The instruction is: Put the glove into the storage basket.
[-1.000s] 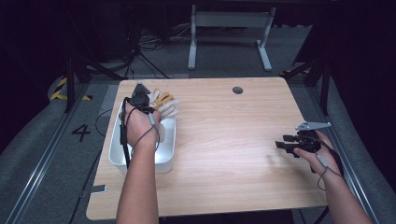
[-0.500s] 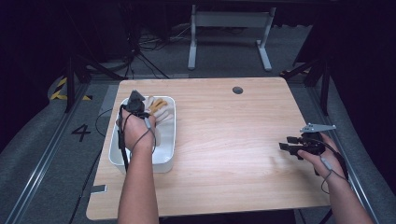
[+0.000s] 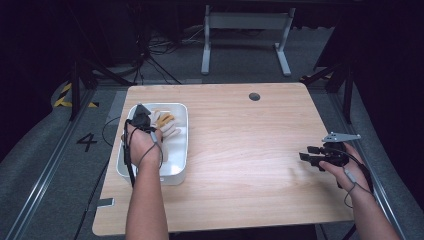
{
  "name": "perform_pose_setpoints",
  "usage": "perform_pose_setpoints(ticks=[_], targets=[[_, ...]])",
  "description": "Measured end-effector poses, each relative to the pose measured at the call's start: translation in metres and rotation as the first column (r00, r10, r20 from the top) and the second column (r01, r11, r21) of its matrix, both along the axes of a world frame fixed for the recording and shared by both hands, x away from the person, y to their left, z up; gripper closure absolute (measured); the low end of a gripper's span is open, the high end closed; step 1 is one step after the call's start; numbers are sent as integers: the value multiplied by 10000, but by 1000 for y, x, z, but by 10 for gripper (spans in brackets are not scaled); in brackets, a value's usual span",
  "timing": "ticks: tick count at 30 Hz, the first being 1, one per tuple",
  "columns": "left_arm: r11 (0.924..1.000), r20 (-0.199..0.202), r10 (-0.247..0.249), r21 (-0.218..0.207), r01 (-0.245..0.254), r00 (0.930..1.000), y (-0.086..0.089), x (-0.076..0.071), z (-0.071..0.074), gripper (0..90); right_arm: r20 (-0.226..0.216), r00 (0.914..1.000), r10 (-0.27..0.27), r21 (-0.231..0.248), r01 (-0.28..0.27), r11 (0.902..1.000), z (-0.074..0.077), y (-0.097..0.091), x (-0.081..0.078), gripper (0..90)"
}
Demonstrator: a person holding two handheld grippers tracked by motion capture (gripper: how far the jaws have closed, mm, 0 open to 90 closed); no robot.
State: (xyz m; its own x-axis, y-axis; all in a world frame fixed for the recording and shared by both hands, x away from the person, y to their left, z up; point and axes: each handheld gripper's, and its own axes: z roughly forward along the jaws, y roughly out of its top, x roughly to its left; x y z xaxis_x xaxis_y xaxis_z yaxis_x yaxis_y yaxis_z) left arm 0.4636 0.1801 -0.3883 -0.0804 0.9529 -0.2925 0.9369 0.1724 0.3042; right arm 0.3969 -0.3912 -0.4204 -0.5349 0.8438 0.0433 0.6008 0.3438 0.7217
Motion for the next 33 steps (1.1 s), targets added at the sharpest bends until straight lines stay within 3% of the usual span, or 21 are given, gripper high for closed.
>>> perform_pose_setpoints(ticks=[11, 28, 33], targets=[[10000, -321, 39, -16, -39, 9995, 3, 0, -13, 697, -20, 10000, 24, 35, -24, 10000, 0, 1, 0, 498], [9959, -688, 51, 906, 11, 9976, 1, 7, -27, 673, -10, 10000, -34, 111, 34, 9999, 0, -2, 0, 492], [9962, -640, -164, 846, 218, 9978, -3, 8, -30, 559, -23, 10000, -10, 299, 10, 9996, 1, -3, -1, 490]])
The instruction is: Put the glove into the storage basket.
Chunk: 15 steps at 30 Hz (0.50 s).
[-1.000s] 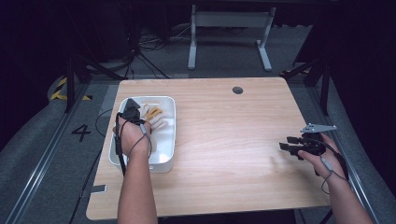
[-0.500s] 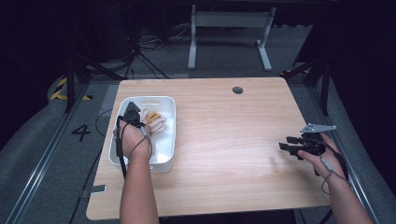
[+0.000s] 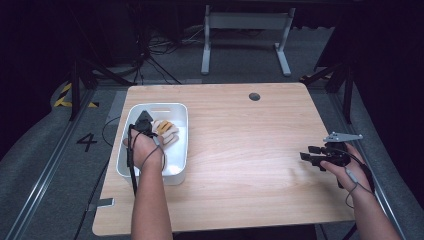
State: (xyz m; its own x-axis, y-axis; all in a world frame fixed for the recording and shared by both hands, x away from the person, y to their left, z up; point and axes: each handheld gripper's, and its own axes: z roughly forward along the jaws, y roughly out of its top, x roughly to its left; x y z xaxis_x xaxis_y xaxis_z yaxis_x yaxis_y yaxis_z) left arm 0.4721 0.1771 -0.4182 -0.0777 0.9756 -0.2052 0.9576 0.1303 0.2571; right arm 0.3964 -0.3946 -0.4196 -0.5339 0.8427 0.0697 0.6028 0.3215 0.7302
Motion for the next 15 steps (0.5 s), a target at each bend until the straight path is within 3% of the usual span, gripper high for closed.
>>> perform_pose_setpoints(ticks=[6, 7, 10, 15], targets=[[9998, 127, -28, -171, 31, 9999, -8, 3, 4, 204, -8, 10000, 65, 135, -65, 9999, 0, 0, 0, 489], [9998, 335, -5, -213, 13, 9994, -9, 3, 4, 183, 26, 10000, 89, 130, -89, 9999, 0, 0, 0, 489], [9999, 516, 36, -129, -29, 9987, -10, 3, 7, 175, 45, 10000, 77, 123, -78, 9999, 0, 0, 1, 486], [9994, 856, 12, -355, 19, 9963, -9, 0, 13, 175, -3, 10000, 70, 143, -70, 9999, 0, 1, 4, 482]])
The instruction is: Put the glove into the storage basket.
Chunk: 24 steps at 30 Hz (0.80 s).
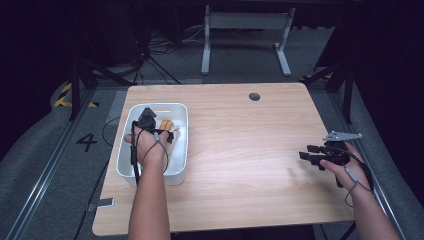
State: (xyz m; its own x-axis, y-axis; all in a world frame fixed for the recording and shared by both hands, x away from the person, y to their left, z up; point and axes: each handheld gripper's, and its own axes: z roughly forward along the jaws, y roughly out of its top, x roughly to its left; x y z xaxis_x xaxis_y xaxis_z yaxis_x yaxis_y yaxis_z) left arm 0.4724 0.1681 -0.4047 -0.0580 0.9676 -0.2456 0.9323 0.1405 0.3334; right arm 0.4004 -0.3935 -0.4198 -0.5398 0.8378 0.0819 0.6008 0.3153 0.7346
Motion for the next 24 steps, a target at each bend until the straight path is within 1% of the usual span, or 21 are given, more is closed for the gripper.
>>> perform_pose_setpoints(ticks=[4, 5, 9, 11, 16, 19, 21, 24], targets=[[9999, 232, -61, 84, 59, 9997, 0, -3, 5, 180, 32, 10000, 53, -35, -53, 10000, -1, 3, 5, 478], [9999, 268, -86, 107, 83, 9996, 1, -3, 6, 181, -42, 10000, 53, -48, -53, 10000, -1, 4, 6, 478], [9998, 524, 1, 182, -10, 9986, 3, -6, 10, 185, 13, 9998, 206, -56, -206, 9998, -1, 9, 12, 477], [9997, 635, 46, 216, -59, 9980, 4, -7, 12, 186, -32, 9997, 244, -4, -244, 9997, 0, 12, 14, 475], [9996, 814, 82, 268, -104, 9966, 6, -12, 16, 186, -63, 9993, 357, -42, -357, 9994, -1, 17, 18, 469], [9995, 1052, 88, 290, -119, 9944, 5, -15, 20, 187, -21, 9991, 413, -36, -413, 9991, 0, 20, 21, 468], [9995, 1230, 32, 296, -69, 9924, 4, -18, 24, 188, 8, 9991, 429, 40, -429, 9991, 1, 21, 23, 466], [9995, 1435, -125, 305, 82, 9896, 3, -22, 29, 192, 3, 9988, 490, -2, -490, 9988, 1, 25, 27, 466]])
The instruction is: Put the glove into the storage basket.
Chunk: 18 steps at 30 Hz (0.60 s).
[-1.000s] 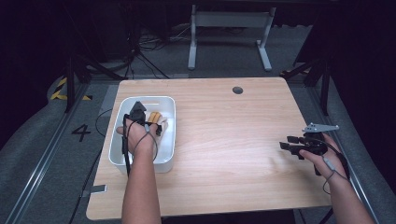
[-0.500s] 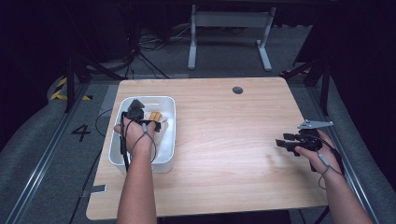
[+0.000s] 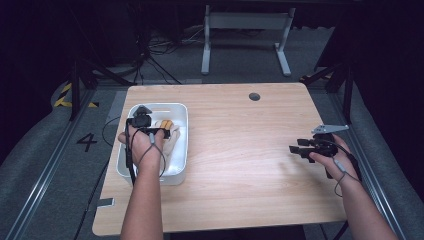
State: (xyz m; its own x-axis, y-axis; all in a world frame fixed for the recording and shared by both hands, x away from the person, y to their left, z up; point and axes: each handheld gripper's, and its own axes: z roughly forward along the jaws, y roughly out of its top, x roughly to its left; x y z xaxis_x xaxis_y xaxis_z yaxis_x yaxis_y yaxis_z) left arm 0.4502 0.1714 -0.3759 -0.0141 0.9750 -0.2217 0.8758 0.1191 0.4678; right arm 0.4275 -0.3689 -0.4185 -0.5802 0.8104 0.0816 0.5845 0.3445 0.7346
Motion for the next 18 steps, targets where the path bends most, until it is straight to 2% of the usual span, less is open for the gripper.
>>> perform_pose_setpoints(ticks=[6, 11, 15, 18], targets=[[9995, 562, -309, -76, 314, 9979, -2, -11, 9, 194, 57, 9998, 203, -6, -203, 9998, 1, 7, 6, 466], [9955, 966, -922, -108, 937, 9910, -9, -20, 18, 221, 9, 9997, 238, -5, -238, 9997, 0, 9, 10, 465], [9890, 1217, -1453, -105, 1476, 9819, -18, -27, 25, 226, 43, 9997, 232, 9, -232, 9997, 0, 8, 10, 465], [9806, 1435, -1939, -8, 1960, 9705, -27, -34, 31, 229, 26, 9998, 201, 45, -201, 9998, 0, 7, 9, 465]])
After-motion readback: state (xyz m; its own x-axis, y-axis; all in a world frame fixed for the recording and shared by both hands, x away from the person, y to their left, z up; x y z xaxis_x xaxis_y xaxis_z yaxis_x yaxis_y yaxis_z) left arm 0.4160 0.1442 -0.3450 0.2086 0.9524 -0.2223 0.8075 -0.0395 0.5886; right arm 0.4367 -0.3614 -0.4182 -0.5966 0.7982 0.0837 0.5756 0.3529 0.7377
